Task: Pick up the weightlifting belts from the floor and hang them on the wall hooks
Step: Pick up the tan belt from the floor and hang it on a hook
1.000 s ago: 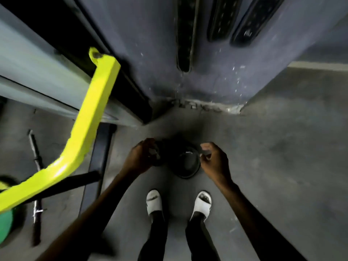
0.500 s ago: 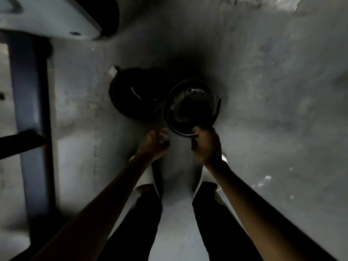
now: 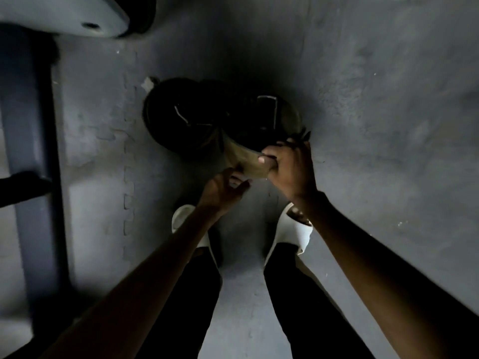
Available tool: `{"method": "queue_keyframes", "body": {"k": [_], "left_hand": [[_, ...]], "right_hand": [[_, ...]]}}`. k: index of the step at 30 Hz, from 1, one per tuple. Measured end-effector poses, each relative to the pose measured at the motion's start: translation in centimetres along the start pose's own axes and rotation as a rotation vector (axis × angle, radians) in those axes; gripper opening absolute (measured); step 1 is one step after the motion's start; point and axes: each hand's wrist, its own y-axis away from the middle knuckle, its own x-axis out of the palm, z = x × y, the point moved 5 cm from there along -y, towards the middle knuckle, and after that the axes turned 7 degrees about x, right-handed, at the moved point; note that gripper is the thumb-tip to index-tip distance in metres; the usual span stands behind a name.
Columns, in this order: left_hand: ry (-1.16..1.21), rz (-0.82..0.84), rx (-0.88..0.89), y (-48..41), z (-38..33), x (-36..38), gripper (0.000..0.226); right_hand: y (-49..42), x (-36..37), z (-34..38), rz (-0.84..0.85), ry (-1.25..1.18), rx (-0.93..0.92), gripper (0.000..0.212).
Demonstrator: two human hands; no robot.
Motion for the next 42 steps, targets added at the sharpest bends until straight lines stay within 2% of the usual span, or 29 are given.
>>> {"method": "queue_keyframes", "body": {"k": [3, 4, 6, 9, 12, 13, 15, 17, 19, 22, 27, 30, 35, 39, 42], "left_hand": [[0.087, -0.025, -0.039, 2.4, -3.2, -2.5, 0.006], [0.077, -0.037, -0.018, 3.1, -4.1, -3.5, 0.014], [0.131, -0.056, 0.031, 5.1, -6.5, -5.5, 0.011], [0.191, -0.022, 0.116, 8.6, -11.4, -8.2, 0.033], [0.206, 0.041, 0.168, 12.6, -16.3, -9.9, 0.062], [0.243, 0.033, 0.195, 14.3, -17.9, -10.6, 0.059], [0.341, -0.028, 0.27, 17.8, -20.8, -12.0, 0.039], [0.411, -0.085, 0.355, 22.3, -24.2, -13.8, 0.021], [0.46, -0.116, 0.403, 26.5, -27.1, -15.4, 0.008], [0.527, -0.212, 0.468, 33.5, -31.2, -18.1, 0.02], [0.562, -0.315, 0.622, 46.0, -39.7, -20.7, 0.028], [0.534, -0.346, 0.73, 54.7, -46.0, -21.5, 0.031], [0.558, -0.384, 0.814, 68.8, -54.2, -23.4, 0.026], [0.524, -0.416, 0.962, 79.6, -59.7, -25.4, 0.018], [0.502, -0.413, 1.076, 87.5, -62.9, -26.5, 0.024]], "right_hand": [[0.7, -6.3, 4.0, -0.073, -0.196, -0.018, 0.013], [0.8, -8.1, 5.0, -0.104, -0.239, 0.006, 0.013], [1.6, -11.5, 6.5, -0.143, -0.337, 0.117, 0.018], [2.8, -16.2, 8.3, -0.139, -0.529, 0.323, 0.029], [5.2, -21.5, 11.4, -0.115, -0.772, 0.44, 0.031], [6.2, -23.4, 12.5, -0.128, -0.852, 0.471, 0.029], [8.0, -26.9, 14.3, -0.159, -1.004, 0.522, 0.027], [10.2, -30.6, 16.0, -0.167, -1.156, 0.522, 0.034], [12.5, -34.1, 17.5, -0.123, -1.248, 0.482, 0.03], [17.6, -39.5, 19.8, 0.029, -1.292, 0.344, 0.009], [28.5, -49.6, 24.2, 0.12, -1.207, 0.032, 0.016], [35.3, -56.5, 27.0, 0.086, -1.141, -0.142, 0.026], [45.7, -68.8, 32.1, -0.005, -1.17, -0.359, 0.026], [53.3, -77.6, 37.0, -0.115, -1.2, -0.484, 0.022], [58.9, -83.4, 40.6, -0.221, -1.201, -0.559, 0.015]]}}
